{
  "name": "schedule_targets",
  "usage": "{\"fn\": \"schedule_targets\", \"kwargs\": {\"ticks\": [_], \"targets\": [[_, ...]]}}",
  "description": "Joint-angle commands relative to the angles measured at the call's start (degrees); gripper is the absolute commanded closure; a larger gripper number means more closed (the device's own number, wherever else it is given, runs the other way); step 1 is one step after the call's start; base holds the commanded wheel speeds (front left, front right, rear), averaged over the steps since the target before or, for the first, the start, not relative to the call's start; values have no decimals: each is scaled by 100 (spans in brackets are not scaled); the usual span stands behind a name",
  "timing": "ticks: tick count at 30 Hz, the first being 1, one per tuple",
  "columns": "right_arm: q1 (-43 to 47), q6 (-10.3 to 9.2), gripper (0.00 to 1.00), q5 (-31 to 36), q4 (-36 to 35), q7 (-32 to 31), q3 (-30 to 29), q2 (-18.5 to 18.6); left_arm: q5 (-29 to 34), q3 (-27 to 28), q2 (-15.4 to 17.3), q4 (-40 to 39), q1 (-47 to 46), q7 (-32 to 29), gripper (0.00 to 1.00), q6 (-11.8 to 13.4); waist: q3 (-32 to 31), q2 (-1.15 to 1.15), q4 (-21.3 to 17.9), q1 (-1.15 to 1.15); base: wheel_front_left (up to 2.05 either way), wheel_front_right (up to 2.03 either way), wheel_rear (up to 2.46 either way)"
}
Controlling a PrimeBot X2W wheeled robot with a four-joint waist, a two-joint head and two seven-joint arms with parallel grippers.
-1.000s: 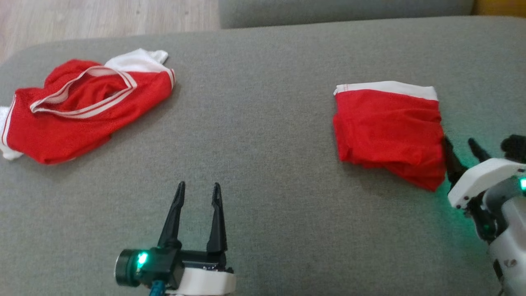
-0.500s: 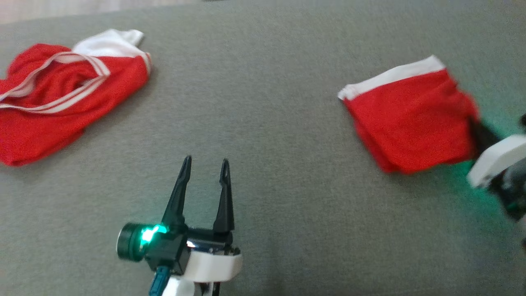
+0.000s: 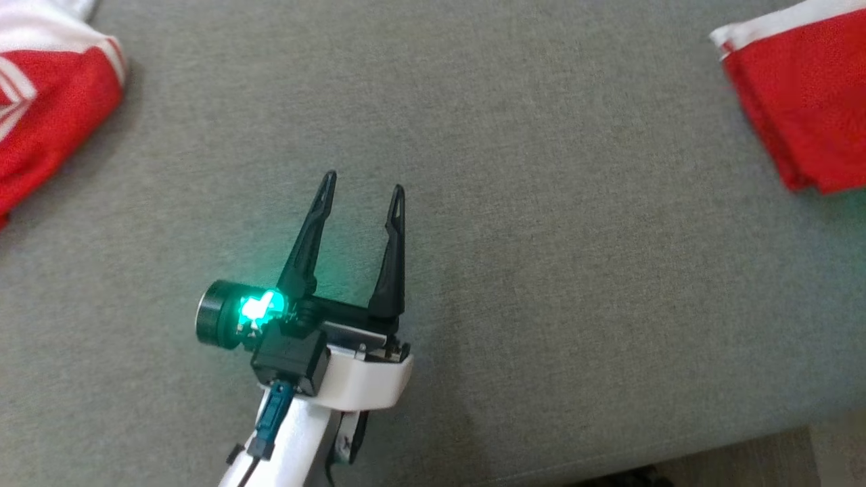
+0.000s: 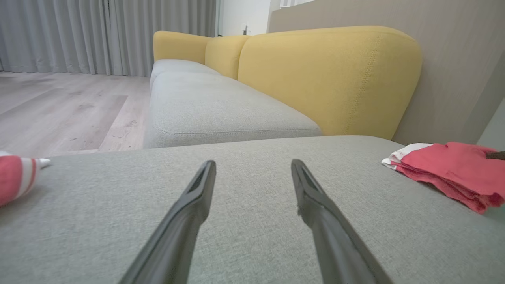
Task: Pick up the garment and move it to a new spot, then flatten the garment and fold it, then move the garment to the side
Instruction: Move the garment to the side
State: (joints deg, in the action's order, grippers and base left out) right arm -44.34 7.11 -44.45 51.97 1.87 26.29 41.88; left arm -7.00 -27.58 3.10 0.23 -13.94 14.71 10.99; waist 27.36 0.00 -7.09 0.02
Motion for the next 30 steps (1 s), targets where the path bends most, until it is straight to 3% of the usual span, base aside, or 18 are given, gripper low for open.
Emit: {"fn": "schedule_targets", "kwargs": {"ticks": [1, 2, 3, 4, 12, 20, 24, 30], "targets": [[-9, 37, 100, -84, 104, 120, -24, 314, 53, 104, -23, -142, -111, 29, 0, -32, 157, 0, -117, -2, 0, 0, 0], [-46, 37, 100, -98, 194, 157, -29, 320, 56, 102, -23, -131, -140, 29, 0, -38, 165, 0, -121, -2, 0, 0, 0], [-86, 37, 73, -80, 291, 217, -27, 318, 58, 102, -23, -114, -162, 29, 0, -49, 155, 0, -122, -2, 0, 0, 0], [-126, 37, 0, -43, 396, 303, -25, 305, 53, 102, -23, -88, -176, 29, 0, -62, 128, 0, -117, -2, 0, 0, 0], [-94, 37, 0, 25, 606, 813, 123, -194, -117, 198, -23, 100, -2, 29, 0, 83, -455, 0, 11, -2, 0, 0, 0], [867, 37, 0, -29, -201, 1297, 257, -958, -368, 509, -23, 459, 587, 29, 0, 206, -1616, 0, 276, -2, 0, 0, 0], [1608, 37, 0, 424, -898, 1309, -103, -1335, -515, 637, -23, 616, 867, 29, 0, 136, -2165, 0, 451, -2, 0, 0, 0], [3067, 37, 0, 1605, -2189, 1311, -1074, -2237, -608, 877, -23, 627, 1336, 29, 0, 69, -2803, 0, 691, -2, 0, 0, 0]]}}
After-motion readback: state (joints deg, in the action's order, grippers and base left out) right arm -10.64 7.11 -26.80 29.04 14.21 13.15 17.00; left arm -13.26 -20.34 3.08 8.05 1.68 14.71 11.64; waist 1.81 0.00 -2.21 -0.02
